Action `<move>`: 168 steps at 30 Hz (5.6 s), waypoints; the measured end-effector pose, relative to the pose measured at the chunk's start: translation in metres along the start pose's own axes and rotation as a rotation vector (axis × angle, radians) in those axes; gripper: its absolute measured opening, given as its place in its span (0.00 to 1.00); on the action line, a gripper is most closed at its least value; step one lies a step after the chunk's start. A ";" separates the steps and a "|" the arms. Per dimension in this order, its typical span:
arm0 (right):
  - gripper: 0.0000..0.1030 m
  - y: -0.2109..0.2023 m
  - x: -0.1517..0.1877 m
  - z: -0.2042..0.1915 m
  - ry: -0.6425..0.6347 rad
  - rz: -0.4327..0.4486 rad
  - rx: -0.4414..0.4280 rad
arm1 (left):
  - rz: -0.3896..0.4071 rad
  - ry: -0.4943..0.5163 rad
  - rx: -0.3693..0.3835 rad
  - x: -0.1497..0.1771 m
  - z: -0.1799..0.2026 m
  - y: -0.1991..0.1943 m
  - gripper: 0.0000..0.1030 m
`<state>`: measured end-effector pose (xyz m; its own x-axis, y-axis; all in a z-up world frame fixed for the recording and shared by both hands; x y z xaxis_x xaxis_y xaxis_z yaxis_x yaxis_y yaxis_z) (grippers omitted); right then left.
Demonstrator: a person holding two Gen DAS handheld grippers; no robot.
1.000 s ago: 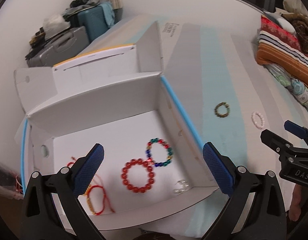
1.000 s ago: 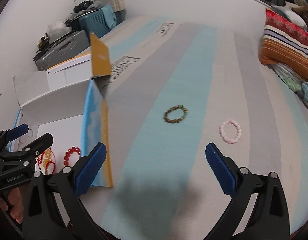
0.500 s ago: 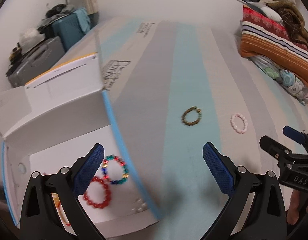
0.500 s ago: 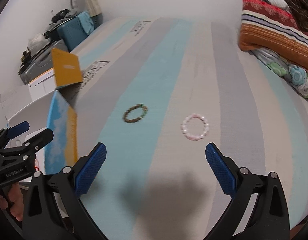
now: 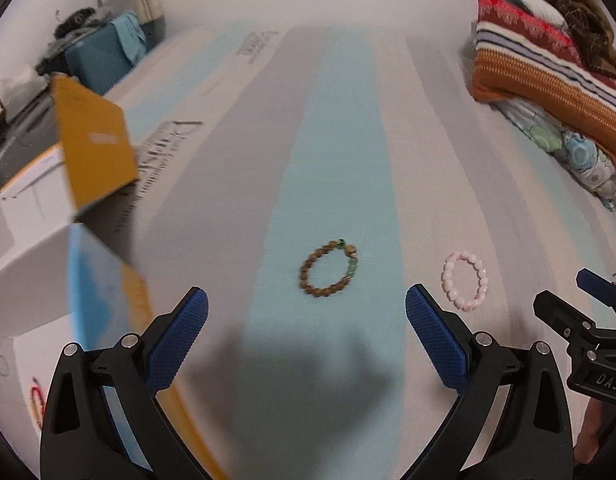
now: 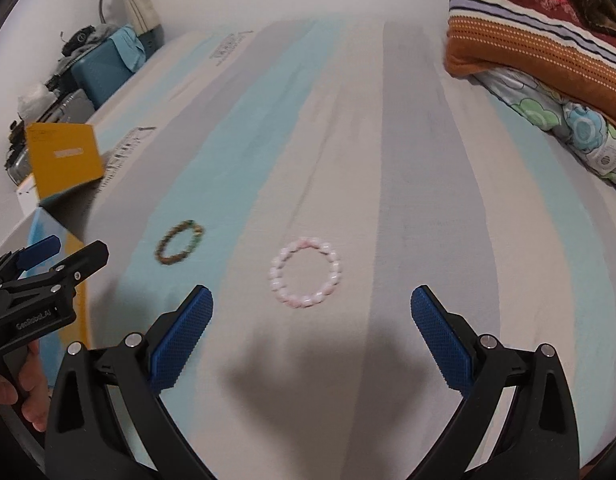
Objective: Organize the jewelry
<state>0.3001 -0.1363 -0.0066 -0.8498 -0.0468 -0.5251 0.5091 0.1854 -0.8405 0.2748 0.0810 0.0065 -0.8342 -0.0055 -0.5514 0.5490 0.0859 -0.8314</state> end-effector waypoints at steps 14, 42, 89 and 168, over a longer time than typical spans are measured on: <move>0.93 0.088 -0.008 0.029 0.052 -0.090 0.011 | -0.068 -0.012 -0.009 -0.013 0.014 0.097 0.94; 0.15 0.124 -0.006 0.036 -0.001 -0.130 0.099 | -0.111 -0.033 -0.049 -0.007 0.012 0.129 0.08; 0.09 -0.064 0.021 -0.013 -0.001 0.076 0.044 | 0.027 0.023 0.041 0.025 -0.001 -0.081 0.09; 0.93 -0.126 0.159 -0.320 -0.366 0.188 -0.339 | 0.156 -0.327 -0.245 0.258 -0.274 -0.210 0.95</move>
<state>0.0571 0.1471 0.0582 -0.6142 -0.3103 -0.7256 0.5240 0.5271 -0.6690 -0.0699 0.3341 0.0577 -0.6600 -0.2854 -0.6949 0.6061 0.3442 -0.7170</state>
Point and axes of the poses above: each gripper's, at about its wrist camera, not at the fingertips, and y roughly the way its jaws point, z to its right, x to its underside, the point moved 1 cm from there along y, roughly the way its jaws point, and after that the axes turned 8 degrees about y, right-handed, at the moved point
